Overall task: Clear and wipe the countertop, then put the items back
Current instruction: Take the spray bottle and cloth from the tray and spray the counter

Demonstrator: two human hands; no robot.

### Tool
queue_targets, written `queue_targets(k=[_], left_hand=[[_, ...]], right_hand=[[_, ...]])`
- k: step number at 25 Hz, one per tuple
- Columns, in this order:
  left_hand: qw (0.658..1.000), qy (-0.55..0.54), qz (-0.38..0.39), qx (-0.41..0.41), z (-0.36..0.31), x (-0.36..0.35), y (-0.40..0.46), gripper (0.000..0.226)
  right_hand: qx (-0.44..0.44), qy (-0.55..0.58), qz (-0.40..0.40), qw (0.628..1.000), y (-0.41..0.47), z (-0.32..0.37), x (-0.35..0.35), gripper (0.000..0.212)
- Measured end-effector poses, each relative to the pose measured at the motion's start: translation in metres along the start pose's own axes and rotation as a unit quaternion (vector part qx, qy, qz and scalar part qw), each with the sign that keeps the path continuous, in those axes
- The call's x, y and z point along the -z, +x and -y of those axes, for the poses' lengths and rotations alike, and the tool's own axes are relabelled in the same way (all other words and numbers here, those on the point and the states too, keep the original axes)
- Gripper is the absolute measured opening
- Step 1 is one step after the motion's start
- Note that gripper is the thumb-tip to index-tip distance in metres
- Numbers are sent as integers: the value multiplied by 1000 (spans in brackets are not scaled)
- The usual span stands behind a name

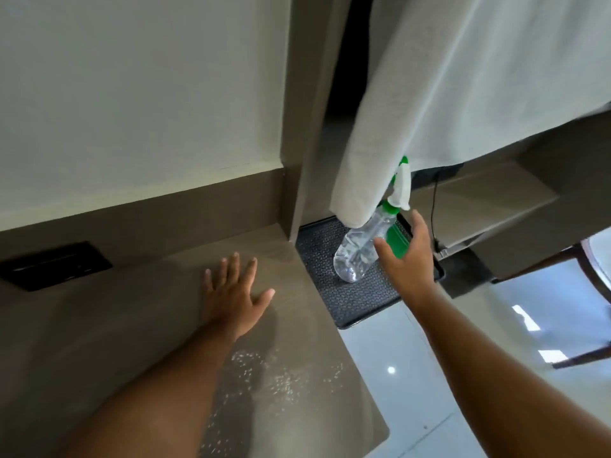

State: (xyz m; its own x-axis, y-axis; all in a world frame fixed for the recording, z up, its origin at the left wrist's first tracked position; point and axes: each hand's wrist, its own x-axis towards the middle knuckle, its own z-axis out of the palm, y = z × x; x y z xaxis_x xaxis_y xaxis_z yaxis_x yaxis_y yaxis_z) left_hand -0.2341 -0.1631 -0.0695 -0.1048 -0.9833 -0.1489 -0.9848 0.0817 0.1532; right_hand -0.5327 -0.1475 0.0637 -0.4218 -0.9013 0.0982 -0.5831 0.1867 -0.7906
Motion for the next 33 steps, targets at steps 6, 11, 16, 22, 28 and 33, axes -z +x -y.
queue_targets(k=[6, 11, 16, 22, 28, 33], left_hand=[[998, 59, -23, 13, -2, -4, 4, 82], [997, 61, -39, 10, 0, -9, 8, 81], [998, 60, -5, 15, 0, -5, 7, 82], [998, 61, 8, 3, -1, 21, -32, 83], [999, 2, -16, 51, 63, 13, -181, 84], [989, -3, -47, 142, 177, 14, -303, 85]], right_hand=[[19, 129, -8, 991, 79, 14, -18, 52], [26, 169, -5, 985, 95, 14, -29, 33], [68, 170, -28, 983, 71, 21, -21, 15], [186, 50, 28, 981, 8, 37, 15, 12], [197, -157, 84, 964, -98, 58, 51, 18], [222, -271, 174, 920, -225, 82, 31, 18]])
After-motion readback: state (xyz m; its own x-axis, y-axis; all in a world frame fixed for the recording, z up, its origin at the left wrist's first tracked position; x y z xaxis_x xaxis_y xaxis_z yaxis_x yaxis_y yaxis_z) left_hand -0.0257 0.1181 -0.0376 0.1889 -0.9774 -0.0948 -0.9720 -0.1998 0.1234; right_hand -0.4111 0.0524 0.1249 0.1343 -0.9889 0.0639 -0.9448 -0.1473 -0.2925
